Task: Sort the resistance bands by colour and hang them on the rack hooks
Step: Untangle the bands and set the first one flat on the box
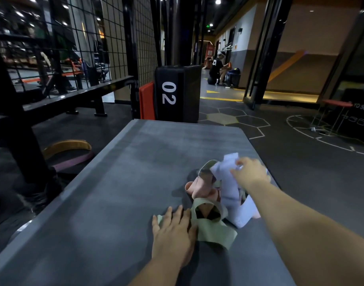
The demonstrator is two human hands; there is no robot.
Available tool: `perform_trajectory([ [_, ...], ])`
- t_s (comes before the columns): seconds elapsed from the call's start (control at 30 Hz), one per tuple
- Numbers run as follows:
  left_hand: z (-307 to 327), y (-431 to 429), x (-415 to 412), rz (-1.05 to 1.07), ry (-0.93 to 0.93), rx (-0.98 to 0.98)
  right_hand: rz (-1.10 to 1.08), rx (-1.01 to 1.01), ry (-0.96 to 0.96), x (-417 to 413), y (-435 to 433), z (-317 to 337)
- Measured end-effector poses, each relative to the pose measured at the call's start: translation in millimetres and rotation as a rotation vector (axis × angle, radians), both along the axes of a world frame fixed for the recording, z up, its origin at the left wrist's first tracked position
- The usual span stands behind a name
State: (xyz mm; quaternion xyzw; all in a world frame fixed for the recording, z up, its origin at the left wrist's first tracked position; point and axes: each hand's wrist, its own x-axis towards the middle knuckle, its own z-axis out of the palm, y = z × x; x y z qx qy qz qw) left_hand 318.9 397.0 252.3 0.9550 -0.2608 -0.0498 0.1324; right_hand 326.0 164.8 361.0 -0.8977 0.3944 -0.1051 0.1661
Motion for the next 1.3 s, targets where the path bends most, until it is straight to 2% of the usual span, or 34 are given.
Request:
perform_trajectory([
  [0.07,-3,0,1,0.003,-0.021,0.009,-0.032,0.065,0.086,-4,2,-19],
  [0.27,1,1,1,0.008,0.023,0.012,-0.055,0.045,-0.122,-18,12,-33],
  [0.67,6,5,0,0.000,0.034,0.010,-0.006,0.078,-0.102,-63,34,-29],
  [0.8,7,11,4,0.099,0.041,-0.154,0.023,0.164,-0.190,-83,46,-41],
  [0.9,7,23,6,0.258,0.038,-0.265,0.066,0.199,-0.141,-100,58,-53],
  [0.97,9,33,6,0.351,0.047,-0.293,0.098,0.292,-0.138,-108,64,-63],
  [1.03,12,38,7,0.422,0.120,-0.343,0.172,0.345,-0.060,-113,69,-70],
  [1.1,17,43,8,0.448,0.231,-0.420,0.279,0.295,0.036,-115,76,-75],
  [1.2,21,47,10,0.471,0.327,-0.483,0.304,0.175,0.135,-117,80,-76],
  [1.3,27,54,8,0.468,0.321,-0.495,0.295,0.175,0.026,-119,79,-73],
])
